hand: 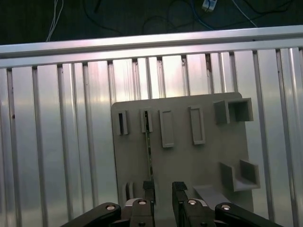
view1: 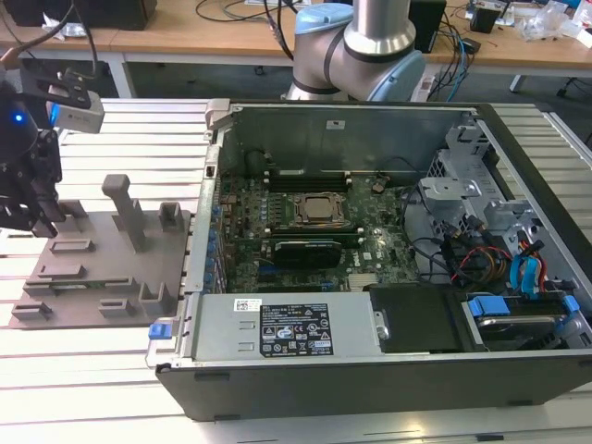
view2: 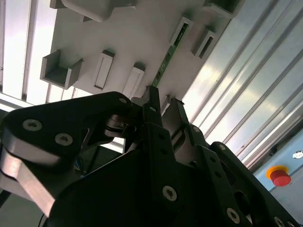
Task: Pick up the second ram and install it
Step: 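Pick up the second ram and move it above second insertion slot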
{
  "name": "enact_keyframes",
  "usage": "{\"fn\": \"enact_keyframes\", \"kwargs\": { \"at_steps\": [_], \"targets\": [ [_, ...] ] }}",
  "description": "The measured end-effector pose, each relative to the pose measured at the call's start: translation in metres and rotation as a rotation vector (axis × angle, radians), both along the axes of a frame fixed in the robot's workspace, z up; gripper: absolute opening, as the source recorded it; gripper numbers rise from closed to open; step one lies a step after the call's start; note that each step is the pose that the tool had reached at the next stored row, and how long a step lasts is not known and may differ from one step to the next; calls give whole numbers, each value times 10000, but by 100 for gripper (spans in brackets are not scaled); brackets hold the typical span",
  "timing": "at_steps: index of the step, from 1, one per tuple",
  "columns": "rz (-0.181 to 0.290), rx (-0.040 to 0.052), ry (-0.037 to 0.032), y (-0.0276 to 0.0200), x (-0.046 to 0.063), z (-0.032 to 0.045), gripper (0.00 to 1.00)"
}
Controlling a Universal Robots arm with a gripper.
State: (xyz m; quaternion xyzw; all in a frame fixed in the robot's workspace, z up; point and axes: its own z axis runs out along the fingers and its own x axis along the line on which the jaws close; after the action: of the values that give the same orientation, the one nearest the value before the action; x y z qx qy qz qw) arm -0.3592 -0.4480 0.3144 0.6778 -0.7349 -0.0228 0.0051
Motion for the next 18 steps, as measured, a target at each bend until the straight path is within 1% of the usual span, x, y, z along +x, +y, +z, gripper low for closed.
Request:
{"fn": "enact_keyframes", "kwargs": {
  "at_steps": [7, 15, 18],
  "targets": [
    [1, 0, -1, 0, 0, -81, 30],
    [2, 0, -1, 0, 0, -228, 30],
    [3, 1, -1, 0, 0, -270, 30]
  ]
}}
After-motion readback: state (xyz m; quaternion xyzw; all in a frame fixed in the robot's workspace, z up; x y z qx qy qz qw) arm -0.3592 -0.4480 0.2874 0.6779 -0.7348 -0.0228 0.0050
